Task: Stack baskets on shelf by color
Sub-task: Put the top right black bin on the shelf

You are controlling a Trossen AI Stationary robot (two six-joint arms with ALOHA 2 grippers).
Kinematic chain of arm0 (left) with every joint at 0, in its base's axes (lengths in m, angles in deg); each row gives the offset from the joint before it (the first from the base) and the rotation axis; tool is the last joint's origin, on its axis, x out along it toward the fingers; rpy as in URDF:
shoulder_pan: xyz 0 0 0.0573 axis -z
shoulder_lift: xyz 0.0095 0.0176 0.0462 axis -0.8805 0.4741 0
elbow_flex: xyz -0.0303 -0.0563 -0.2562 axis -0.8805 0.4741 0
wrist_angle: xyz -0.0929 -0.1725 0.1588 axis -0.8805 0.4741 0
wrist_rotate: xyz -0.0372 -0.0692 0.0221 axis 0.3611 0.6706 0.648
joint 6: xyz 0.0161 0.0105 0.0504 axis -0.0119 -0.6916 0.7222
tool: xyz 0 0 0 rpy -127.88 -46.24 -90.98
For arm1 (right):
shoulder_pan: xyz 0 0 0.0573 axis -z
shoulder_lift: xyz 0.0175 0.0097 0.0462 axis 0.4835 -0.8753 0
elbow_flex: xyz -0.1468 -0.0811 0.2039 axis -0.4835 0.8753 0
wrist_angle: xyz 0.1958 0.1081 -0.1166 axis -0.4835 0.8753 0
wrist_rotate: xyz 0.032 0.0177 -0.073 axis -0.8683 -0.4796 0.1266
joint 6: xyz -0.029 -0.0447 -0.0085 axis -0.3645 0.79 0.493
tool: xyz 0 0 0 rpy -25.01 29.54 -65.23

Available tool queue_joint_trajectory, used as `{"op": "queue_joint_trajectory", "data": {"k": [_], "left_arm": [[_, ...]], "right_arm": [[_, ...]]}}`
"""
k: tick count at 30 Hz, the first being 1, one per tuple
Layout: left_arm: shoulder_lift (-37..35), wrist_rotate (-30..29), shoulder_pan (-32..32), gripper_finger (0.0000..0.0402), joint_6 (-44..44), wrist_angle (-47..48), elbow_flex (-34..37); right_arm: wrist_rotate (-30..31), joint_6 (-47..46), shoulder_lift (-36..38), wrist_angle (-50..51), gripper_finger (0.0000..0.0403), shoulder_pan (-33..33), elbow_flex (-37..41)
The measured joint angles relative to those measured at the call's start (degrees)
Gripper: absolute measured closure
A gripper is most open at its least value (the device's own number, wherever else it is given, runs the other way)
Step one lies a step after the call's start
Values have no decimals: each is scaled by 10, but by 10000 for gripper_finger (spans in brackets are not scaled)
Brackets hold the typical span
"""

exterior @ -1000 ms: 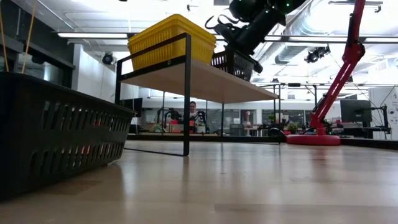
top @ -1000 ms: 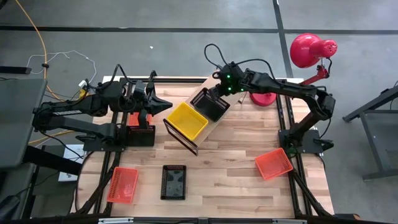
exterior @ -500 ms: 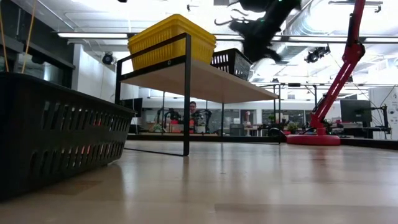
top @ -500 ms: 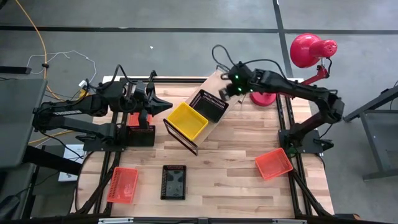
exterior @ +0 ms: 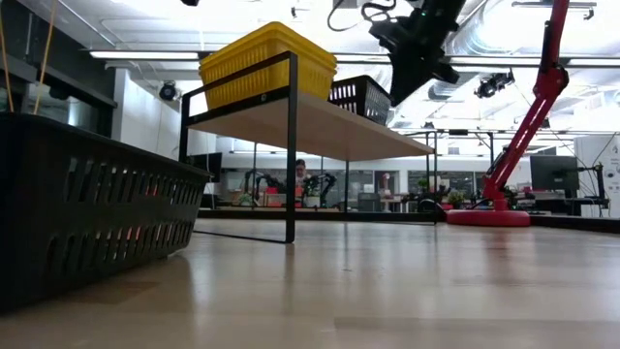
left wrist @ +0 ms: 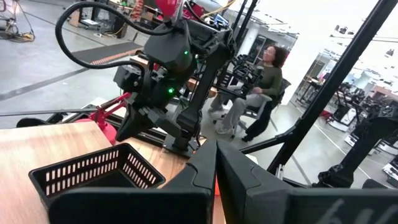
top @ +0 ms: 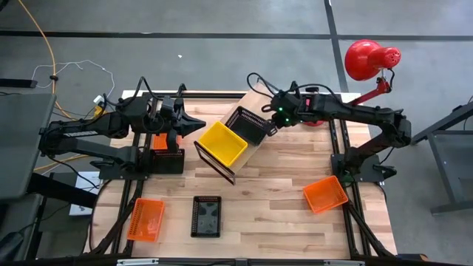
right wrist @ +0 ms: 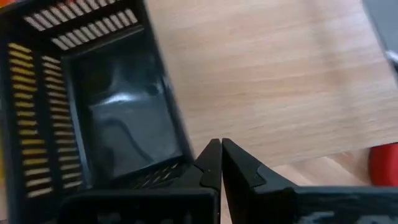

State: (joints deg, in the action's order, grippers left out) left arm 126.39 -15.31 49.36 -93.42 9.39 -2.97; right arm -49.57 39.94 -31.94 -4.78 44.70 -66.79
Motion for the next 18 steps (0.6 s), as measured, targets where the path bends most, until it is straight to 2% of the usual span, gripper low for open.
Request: {"op": "queue_joint_trajectory", "data": {"k": [18], "left_arm": [[0, 0, 0, 402, 0, 0, 0]], "right_arm": [[-32, -41, 0, -26, 403, -36, 0]]}}
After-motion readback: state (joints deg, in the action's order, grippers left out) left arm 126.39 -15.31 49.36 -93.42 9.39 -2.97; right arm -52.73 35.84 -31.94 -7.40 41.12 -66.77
